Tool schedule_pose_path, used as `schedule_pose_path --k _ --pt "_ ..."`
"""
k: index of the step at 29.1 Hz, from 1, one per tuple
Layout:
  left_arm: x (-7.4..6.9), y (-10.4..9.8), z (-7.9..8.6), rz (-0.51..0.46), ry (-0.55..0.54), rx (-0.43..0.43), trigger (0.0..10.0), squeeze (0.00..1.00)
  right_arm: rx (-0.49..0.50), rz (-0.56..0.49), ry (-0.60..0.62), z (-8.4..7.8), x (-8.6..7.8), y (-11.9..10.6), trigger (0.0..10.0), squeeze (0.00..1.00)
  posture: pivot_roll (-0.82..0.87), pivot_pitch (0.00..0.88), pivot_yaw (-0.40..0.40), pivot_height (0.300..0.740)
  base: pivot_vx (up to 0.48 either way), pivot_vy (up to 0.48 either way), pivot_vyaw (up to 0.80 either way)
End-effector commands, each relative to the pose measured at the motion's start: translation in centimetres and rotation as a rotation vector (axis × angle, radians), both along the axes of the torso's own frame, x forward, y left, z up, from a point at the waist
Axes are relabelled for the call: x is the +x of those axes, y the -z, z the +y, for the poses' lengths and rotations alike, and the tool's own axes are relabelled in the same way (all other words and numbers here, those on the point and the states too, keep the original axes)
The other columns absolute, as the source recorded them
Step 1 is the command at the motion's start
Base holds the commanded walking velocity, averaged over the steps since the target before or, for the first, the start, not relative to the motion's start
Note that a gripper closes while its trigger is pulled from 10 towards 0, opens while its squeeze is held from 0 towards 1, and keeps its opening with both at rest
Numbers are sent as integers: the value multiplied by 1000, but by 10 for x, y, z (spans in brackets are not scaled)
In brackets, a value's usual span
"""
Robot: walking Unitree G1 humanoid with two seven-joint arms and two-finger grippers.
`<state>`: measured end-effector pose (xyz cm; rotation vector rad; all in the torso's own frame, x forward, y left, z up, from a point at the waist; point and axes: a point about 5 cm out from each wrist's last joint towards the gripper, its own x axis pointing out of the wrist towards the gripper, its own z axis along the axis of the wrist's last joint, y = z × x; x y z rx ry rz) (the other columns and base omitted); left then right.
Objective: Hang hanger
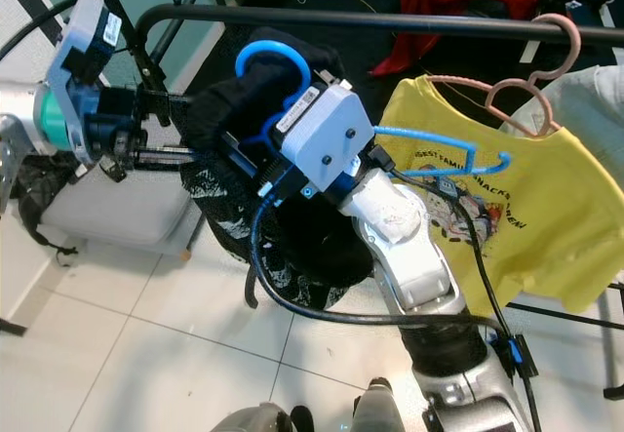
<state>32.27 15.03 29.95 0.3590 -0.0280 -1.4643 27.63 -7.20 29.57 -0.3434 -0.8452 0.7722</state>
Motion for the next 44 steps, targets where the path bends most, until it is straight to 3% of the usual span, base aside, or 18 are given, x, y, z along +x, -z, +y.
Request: schedule_pose_path --k 1,3,7,13,17,18,21,22,24,25,44 --pt "-4 8 0 32 23 29 10000 0 29 -60 -40 4 -8 -15 10000 0 -91 19 247 740 0 0 0" --pt "-4 8 0 32 23 29 10000 0 29 -60 -40 4 -8 -15 10000 0 -91 19 247 740 0 0 0" --pt "-5 26 -11 28 34 65 10000 0 57 -91 -71 6 -12 -29 10000 0 -84 14 246 740 0 0 0" --pt "-5 28 -13 25 35 61 10000 0 64 -90 -80 6 -13 -30 10000 0 -83 14 246 740 0 0 0" --pt "-3 30 -26 62 35 -3 10000 0 75 -87 -107 12 -16 -32 10000 0 -88 11 248 740 0 0 0" --pt "-4 29 -30 72 36 -22 7098 0 75 -85 -113 13 -16 -33 10000 0 -88 11 248 740 0 0 0" --pt "-3 27 -32 83 33 -46 7098 0 70 -80 -117 14 -16 -31 10000 0 -88 11 248 740 0 0 0" --pt "-2 25 -31 80 24 -53 2392 0 67 -76 -118 14 -16 -30 10000 0 -88 11 248 740 0 0 0" --pt "-1 25 -31 78 18 -57 2392 0 65 -72 -119 14 -16 -29 10000 0 -88 11 248 740 0 0 0" --pt "2 22 -28 72 0 -74 0 0 64 -67 -120 14 -16 -29 10000 0 -89 13 250 740 0 0 0" --pt "4 15 -15 64 -42 -94 0 0 62 -43 -98 10 -14 -25 10000 0 -79 19 247 740 0 0 0"
